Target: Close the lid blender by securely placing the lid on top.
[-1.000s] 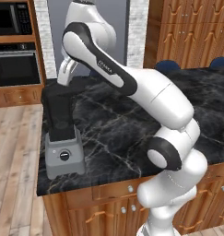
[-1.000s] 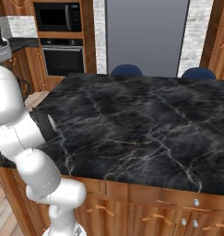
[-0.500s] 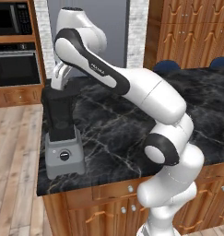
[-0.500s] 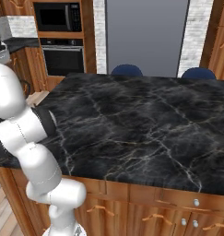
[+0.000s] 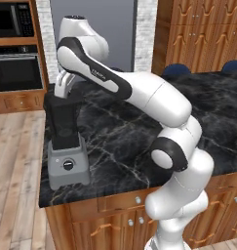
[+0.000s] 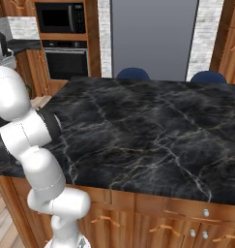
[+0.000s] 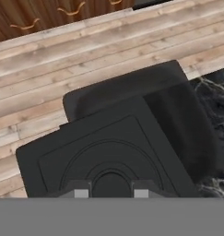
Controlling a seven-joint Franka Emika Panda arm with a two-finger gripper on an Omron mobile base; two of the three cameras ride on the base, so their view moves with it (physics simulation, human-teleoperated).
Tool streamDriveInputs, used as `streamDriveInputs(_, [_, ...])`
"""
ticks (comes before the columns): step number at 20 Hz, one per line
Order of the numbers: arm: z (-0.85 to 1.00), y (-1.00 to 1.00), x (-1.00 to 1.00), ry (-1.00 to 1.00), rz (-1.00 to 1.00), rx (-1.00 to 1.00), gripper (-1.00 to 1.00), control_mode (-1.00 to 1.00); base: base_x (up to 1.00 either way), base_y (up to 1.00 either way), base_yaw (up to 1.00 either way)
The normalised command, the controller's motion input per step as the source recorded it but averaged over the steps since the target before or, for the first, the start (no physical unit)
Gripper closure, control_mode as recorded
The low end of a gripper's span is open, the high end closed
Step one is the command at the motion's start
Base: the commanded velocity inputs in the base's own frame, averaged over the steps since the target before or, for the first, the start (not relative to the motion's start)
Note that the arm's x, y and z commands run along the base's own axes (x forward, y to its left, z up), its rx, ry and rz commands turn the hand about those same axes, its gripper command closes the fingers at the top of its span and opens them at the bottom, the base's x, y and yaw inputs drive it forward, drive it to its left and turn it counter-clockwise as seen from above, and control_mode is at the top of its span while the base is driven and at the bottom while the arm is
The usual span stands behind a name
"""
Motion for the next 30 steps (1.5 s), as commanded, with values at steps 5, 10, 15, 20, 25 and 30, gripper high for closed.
streamDriveInputs(5, [-0.18, 0.35, 0.31, 0.0, 0.0, 0.0, 1.0, -1.0, 0.0, 0.0, 0.0])
streamDriveInputs(10, [-0.05, 0.44, 0.35, 0.0, 0.0, 0.0, 1.0, -1.0, 0.0, 0.0, 0.0])
streamDriveInputs(15, [-0.21, 0.23, 0.1, 0.0, -0.05, 0.0, 1.0, -1.0, 0.0, 0.0, 0.0])
streamDriveInputs(20, [-0.17, 0.01, 0.0, -0.04, -0.22, 0.0, 1.0, -1.0, 0.0, 0.0, 0.0])
streamDriveInputs(25, [-0.18, 0.0, 0.0, -0.16, -0.2, -0.01, 1.0, -1.0, 0.0, 0.0, 0.0])
streamDriveInputs(30, [-0.25, -0.01, -0.09, -0.25, -0.18, 0.0, 1.0, -1.0, 0.0, 0.0, 0.0])
